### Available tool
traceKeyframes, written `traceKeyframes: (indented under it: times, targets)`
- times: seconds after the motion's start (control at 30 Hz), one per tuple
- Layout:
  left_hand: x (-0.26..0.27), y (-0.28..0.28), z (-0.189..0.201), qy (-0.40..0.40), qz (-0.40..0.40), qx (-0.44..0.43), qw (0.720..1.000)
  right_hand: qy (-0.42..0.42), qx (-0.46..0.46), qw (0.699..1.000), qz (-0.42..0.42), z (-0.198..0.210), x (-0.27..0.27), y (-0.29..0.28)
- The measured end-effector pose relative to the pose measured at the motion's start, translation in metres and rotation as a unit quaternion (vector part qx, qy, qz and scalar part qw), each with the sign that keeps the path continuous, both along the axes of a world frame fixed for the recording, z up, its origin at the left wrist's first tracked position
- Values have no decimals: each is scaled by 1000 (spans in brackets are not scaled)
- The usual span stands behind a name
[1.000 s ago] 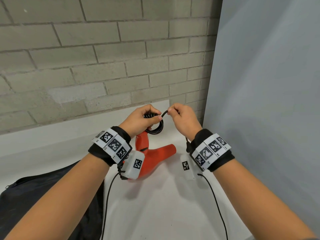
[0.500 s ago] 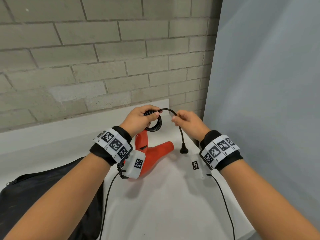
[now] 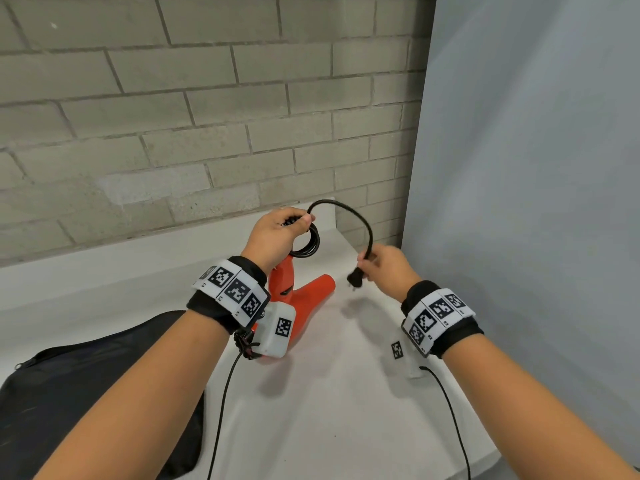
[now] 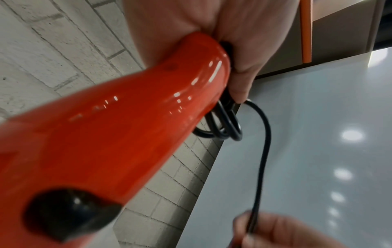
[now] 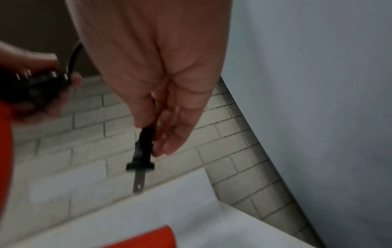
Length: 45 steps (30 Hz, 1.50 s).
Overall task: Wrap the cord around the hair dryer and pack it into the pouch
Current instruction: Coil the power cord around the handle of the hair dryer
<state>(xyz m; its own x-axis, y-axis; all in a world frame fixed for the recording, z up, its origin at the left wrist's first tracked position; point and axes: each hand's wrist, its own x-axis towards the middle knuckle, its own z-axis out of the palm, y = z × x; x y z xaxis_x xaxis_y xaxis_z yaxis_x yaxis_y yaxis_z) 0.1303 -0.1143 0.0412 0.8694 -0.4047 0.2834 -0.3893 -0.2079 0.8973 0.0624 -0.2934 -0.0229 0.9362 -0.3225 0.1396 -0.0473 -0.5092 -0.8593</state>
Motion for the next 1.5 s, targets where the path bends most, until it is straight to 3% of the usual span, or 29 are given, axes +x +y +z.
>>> traceKeyframes:
  times: [0.13,0.23,0.3,0.4,0.53,0.97,1.07,1.2,1.33,1.5]
  targets:
    - [1,3,2,-1,7,1,1000,-206,155,966,-12,26,-11,19]
    - [2,3,2,16,8,-2,1000,-254,196,946,51,42,-15,40]
    - [1,2,2,23,3,-3,1000,-242,165,954,69,48,-13,53]
    - [-3,1,3,34,-10,2,999,-210,48,975,59,48,-7,66]
    - [-5,1,4,44,-10,-5,999,-221,-26,975,10,42,-1,73]
    - [0,-1,3,3,-4,-5,1000,-262,-94,960,-17,30,19,79]
    - [-1,0,3,12,-39,2,999,-270,-12,962,-49,21,31,80]
    - [-2,2,1,68,-91,-34,993,-260,24,964,41,24,38,79]
    - [1,5,1,59,-95,-49,993,-194,11,975,109,23,42,68]
    - [-1,1,2,74,-104,-50,991,-141,-98,979,109,1,23,45]
